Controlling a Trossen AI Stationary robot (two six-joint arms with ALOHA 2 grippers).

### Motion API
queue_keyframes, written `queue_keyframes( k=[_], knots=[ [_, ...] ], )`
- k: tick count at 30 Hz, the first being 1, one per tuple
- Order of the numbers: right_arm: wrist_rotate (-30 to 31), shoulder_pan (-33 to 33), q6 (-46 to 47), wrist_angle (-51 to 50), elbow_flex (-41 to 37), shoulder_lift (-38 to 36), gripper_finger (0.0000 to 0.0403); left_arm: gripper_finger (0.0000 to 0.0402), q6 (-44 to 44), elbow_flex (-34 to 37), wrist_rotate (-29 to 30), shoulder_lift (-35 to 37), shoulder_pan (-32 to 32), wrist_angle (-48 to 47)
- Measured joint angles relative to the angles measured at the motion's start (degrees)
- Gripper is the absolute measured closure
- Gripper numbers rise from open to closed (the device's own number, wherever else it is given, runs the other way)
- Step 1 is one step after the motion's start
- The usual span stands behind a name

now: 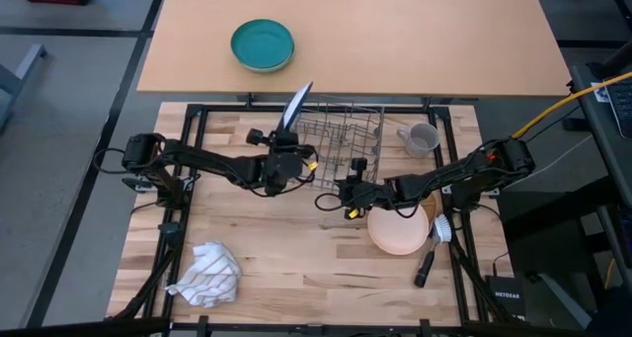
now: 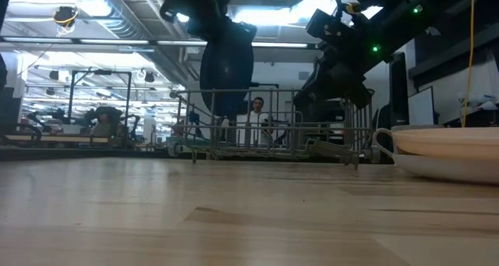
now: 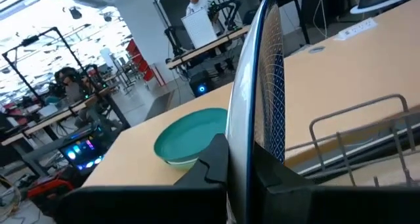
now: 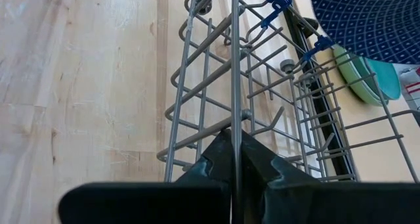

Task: Sort dishes
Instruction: Put the blue plate in the dish rack

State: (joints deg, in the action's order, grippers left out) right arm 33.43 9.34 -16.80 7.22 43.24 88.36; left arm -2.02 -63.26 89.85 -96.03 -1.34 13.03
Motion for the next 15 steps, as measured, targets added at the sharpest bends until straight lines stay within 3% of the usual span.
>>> queue_keyframes(
  k=[8,15],
  knots=[
    [0.00,0.00,0.01,0.00,-0.01,0.00,0.0391,0.0401,13.49,0.07,-0.06,-0.09,-0.09,-9.82],
    [0.01,0.00,0.02,-0.01,-0.01,-0.02,0.0391,0.0401,16.88,0.07,-0.02,-0.09,-0.04,-12.67]
  ],
)
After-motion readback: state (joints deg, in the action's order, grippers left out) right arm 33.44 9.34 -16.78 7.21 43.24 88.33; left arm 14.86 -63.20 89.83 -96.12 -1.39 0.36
